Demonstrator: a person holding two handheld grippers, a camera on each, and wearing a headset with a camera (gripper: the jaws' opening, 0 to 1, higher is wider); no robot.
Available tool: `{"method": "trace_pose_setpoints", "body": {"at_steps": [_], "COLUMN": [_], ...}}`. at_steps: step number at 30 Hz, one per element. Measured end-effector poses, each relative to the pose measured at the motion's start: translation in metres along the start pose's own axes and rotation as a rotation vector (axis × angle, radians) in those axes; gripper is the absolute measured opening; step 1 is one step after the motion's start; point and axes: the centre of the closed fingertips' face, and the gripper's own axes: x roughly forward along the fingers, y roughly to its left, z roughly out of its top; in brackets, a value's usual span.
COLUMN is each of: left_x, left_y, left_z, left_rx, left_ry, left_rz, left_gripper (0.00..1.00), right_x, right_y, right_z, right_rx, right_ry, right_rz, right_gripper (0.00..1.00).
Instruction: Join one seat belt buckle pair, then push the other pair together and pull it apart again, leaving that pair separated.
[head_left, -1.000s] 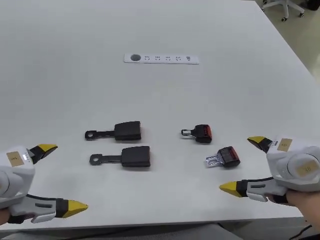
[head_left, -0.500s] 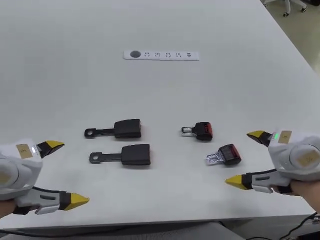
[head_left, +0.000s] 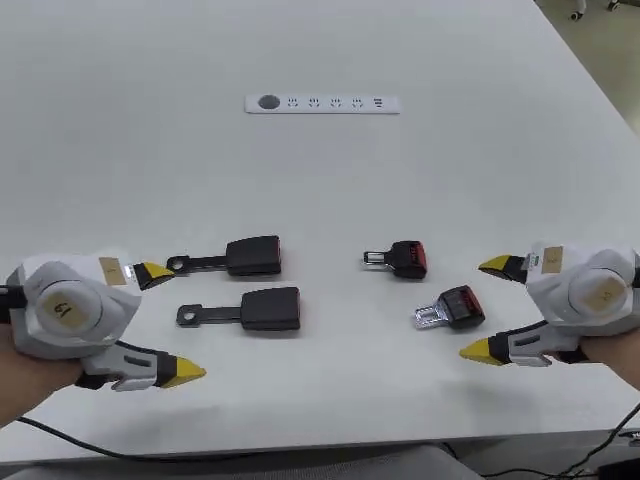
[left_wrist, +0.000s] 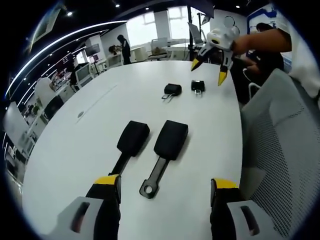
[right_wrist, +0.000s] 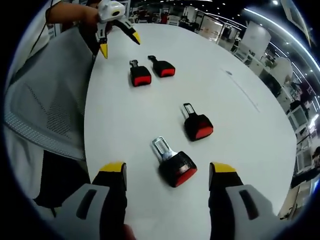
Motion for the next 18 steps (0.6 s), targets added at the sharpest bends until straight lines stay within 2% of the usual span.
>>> {"method": "trace_pose_setpoints", "body": {"at_steps": [7,12,14,18], "left_x": [0.022,0.036,0.04,0.048], "left_y": [0.002,0.002,0.0,-0.001], "left_z": [0.013,0.016,0.018,0.021], "left_rx": [0.013,0.043,0.052,0.085], "left_ry": [0.003,0.034,0.037,0.057], "left_rz": [-0.051,-0.086,-0.102,-0.135], "left_gripper": [0.67,0.64,0.62,0.59], "right_x": [0.011,0.015,0.018,0.022], "right_y": [-0.007,-0.007,-0.006,-0.011], "right_z": [-0.005,-0.006,-0.011,-0.015], "right_rx": [-0.05,-0.085,-0.102,-0.124], "right_ry": [0.037,0.056,0.073,0.091], "right_rz": [0.045,0.096,0.136,0.152], "right_gripper": [0.59,0.57,0.53,0.5]}}
